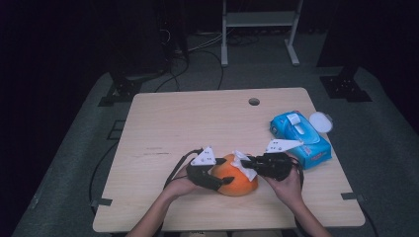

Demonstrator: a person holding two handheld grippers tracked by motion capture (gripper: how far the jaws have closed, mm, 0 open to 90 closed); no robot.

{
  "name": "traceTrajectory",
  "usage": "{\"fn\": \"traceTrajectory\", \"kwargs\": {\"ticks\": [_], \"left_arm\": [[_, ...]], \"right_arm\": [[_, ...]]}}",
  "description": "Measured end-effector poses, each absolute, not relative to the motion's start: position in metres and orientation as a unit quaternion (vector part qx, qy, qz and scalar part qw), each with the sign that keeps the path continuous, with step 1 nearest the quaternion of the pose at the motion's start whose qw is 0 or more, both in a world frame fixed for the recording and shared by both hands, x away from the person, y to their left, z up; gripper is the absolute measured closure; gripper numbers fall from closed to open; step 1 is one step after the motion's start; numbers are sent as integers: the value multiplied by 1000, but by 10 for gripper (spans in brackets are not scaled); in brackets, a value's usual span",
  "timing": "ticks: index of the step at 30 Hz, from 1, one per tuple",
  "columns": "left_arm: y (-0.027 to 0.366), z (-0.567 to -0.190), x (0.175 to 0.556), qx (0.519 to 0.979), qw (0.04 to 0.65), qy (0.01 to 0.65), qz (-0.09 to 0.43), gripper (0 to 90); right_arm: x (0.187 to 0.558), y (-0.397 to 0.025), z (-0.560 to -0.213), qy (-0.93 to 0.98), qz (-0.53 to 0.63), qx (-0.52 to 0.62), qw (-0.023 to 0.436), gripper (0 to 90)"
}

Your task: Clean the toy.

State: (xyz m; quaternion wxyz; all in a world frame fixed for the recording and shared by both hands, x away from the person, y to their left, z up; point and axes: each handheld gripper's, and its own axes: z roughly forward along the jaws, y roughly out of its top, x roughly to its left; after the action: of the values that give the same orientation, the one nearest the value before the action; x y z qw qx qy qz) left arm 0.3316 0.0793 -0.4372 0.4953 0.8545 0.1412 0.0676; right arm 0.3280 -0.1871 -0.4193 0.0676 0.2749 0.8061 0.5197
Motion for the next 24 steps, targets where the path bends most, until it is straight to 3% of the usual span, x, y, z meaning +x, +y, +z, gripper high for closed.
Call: {"fn": "traceTrajectory", "kwargs": {"ticks": [9,18,24], "left_arm": [[78,-437,332,854,496,142,67,300],[72,-433,328,858,490,130,77,288],[80,-432,338,851,493,170,56,108]], "right_arm": [[337,-208,-428,795,512,319,61,796],[326,-184,-418,811,516,267,67,798],[327,-192,-420,815,504,276,73,799]]}}
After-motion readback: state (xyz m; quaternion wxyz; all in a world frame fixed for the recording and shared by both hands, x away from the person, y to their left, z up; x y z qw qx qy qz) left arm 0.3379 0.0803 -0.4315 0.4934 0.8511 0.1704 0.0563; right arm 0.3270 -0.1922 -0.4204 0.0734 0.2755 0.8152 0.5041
